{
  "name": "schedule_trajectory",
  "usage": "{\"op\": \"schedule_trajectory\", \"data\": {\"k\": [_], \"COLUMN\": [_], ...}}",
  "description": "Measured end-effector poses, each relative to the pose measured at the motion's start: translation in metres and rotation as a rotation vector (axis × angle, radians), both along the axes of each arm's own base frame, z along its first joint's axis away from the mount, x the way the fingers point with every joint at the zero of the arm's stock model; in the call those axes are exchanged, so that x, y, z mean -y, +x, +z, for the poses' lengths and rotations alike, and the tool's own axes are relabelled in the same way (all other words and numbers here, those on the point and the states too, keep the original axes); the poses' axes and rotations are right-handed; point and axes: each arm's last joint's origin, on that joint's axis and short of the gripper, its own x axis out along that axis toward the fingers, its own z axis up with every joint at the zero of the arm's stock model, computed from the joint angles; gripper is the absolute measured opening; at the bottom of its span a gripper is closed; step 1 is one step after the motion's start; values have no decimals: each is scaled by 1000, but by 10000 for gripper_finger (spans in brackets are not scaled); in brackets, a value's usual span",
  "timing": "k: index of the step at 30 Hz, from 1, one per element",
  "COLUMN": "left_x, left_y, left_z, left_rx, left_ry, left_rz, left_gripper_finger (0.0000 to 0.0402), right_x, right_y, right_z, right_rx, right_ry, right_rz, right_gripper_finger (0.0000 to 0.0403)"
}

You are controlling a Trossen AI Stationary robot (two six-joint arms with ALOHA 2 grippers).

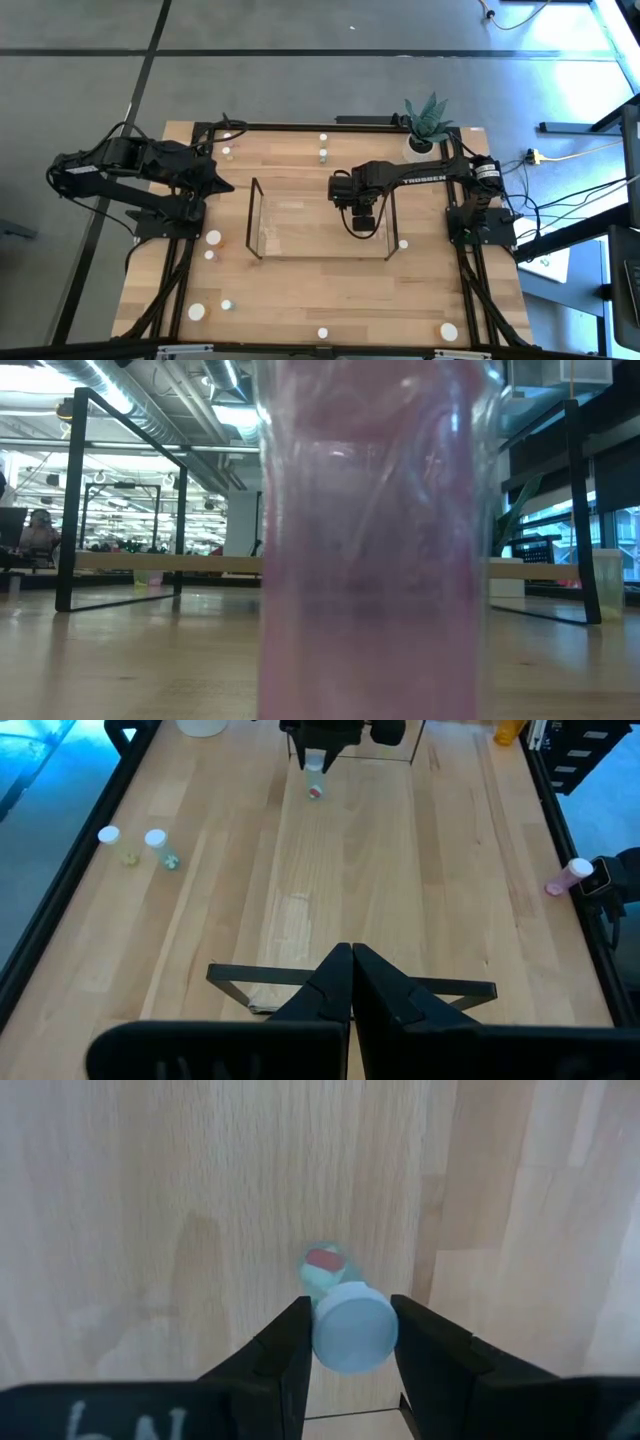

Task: Pick and place medicine bottles onto shelf by color
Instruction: Put the middle right blue pill bottle on the shelf

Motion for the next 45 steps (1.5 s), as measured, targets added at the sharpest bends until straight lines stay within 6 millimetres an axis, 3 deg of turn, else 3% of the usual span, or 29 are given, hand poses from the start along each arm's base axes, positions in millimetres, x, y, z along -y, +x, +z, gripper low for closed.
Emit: {"op": "schedule_trajectory", "data": {"k": [13,27,45], "left_x": [0,0,0], "left_y": [0,0,0], "left_z": [0,0,0], "left_rx": [0,0,0], "left_ry": [0,1,2], "left_rz": [0,0,-1], "left_gripper_finger": [0,0,0], "right_x": [0,0,0], "right_y": [0,0,0], "right_z": [0,0,0], "right_rx": [0,4,2], "right_ry": [0,-1,-6], "right_rz": [0,-26,-23], "right_gripper_finger": [134,186,189]}}
